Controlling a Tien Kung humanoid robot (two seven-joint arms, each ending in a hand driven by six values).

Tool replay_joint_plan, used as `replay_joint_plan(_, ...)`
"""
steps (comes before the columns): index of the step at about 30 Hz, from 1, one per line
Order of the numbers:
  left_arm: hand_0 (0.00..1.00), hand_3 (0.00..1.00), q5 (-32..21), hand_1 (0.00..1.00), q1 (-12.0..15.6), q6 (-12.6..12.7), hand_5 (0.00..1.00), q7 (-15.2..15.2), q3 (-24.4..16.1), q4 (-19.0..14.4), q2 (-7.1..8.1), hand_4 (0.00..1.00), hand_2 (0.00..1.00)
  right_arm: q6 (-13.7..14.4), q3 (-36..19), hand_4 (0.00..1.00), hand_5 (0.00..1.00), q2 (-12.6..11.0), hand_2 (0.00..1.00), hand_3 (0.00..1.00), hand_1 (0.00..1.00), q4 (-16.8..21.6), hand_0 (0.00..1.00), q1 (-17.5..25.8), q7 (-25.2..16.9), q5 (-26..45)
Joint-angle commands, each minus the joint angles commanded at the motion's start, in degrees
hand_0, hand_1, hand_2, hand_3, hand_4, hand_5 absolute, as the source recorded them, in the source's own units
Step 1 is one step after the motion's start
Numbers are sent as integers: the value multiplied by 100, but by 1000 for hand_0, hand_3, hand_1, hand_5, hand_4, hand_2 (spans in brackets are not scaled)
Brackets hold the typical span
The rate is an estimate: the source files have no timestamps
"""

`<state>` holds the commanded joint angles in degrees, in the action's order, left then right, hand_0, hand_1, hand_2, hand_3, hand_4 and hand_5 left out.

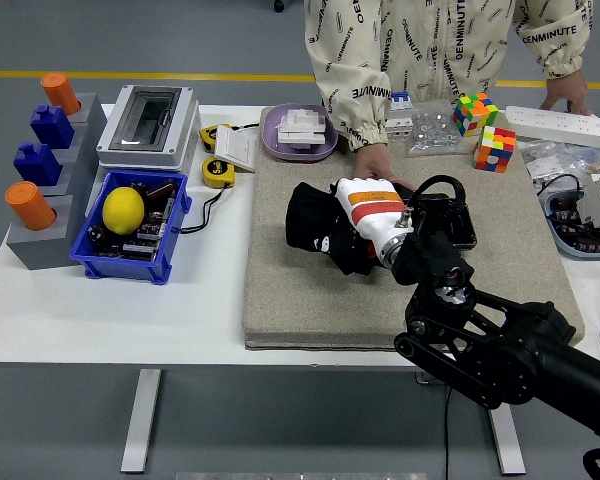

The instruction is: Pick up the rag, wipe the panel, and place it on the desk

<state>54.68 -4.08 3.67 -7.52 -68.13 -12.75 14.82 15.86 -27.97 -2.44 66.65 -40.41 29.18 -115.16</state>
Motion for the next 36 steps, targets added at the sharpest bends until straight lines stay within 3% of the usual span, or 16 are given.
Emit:
replay_joint_plan(7, 651, 580, 6, 661, -4, 2, 438, -1, -28, 2, -7, 676, 695, 2, 34, 927, 354, -1, 518, 524, 456, -83, 392, -6, -4, -1)
replay_joint_plan(25, 652, 580, 24, 662, -1, 8, 438, 4, -90, -12, -32, 676, 695, -6, -229, 927, 354, -290, 518, 524, 456, -174, 392, 169, -1, -79)
replay_joint_plan(36, 652, 581, 47, 662, 19, 6, 437, 5, -159, -3, -53, 675, 695, -11, -582, 927, 354, -749, 519, 524, 456, -290, 391, 324, 3, -121)
